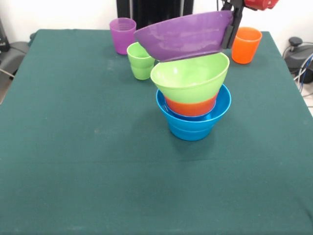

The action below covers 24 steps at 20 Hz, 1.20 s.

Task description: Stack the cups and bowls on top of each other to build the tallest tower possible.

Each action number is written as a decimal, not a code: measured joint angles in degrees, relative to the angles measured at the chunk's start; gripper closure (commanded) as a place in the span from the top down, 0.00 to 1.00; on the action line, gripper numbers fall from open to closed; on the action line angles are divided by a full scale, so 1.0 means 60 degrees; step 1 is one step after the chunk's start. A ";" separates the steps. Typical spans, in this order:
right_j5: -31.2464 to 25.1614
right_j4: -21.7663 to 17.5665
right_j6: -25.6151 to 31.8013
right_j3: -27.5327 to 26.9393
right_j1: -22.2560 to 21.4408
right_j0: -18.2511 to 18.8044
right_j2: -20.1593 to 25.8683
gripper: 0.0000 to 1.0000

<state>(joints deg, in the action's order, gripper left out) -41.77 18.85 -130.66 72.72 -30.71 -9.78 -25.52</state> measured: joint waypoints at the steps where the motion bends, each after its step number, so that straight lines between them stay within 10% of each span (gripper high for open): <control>1: 0.0000 0.0018 0.0000 0.0008 0.0022 -0.0012 0.0001 0.00; 24: -0.0614 0.0381 0.0000 0.0135 0.0587 -0.0175 -0.0041 0.00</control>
<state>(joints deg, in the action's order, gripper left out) -45.46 21.13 -130.66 73.53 -27.19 -10.83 -25.76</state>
